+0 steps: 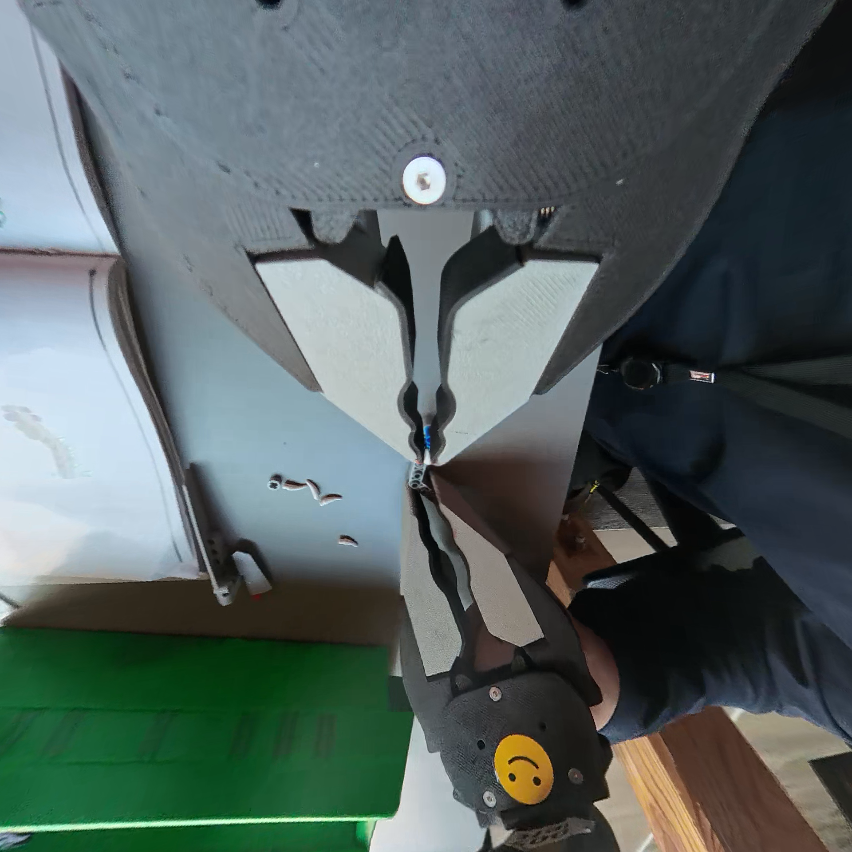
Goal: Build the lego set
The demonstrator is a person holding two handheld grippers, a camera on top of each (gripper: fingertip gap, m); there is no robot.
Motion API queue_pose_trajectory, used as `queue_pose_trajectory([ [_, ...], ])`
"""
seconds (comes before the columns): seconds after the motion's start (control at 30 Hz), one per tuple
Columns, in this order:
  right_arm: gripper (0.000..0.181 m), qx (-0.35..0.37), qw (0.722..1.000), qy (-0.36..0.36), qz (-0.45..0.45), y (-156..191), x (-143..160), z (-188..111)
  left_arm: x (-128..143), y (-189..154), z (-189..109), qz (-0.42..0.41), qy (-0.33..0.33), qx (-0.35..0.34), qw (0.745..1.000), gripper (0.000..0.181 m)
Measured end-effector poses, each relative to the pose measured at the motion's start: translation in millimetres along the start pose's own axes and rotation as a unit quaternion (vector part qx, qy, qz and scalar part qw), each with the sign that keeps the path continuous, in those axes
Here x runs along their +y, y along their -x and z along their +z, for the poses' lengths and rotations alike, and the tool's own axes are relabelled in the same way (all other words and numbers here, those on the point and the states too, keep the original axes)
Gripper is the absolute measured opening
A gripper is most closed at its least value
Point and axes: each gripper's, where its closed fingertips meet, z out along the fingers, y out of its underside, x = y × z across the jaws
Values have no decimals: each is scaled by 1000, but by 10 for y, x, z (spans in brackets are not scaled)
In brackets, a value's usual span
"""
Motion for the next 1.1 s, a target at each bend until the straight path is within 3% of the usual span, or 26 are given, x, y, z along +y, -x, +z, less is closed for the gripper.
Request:
queue_pose_trajectory([
  [0.4,0,-17,999,33,22,-18,-12,144,-4,-30,2,-11,-4,10,1000,8],
  [0.57,0,5,999,31,24,-115,12,42,-5,-35,0,-15,-5,15,1000,9],
  [0.77,0,49,998,6,40,-323,27,-249,-4,-39,0,-14,-5,16,1000,8],
  [1.1,0,181,973,-128,63,-778,-153,-1273,-3,-54,0,-16,-5,24,1000,7],
])
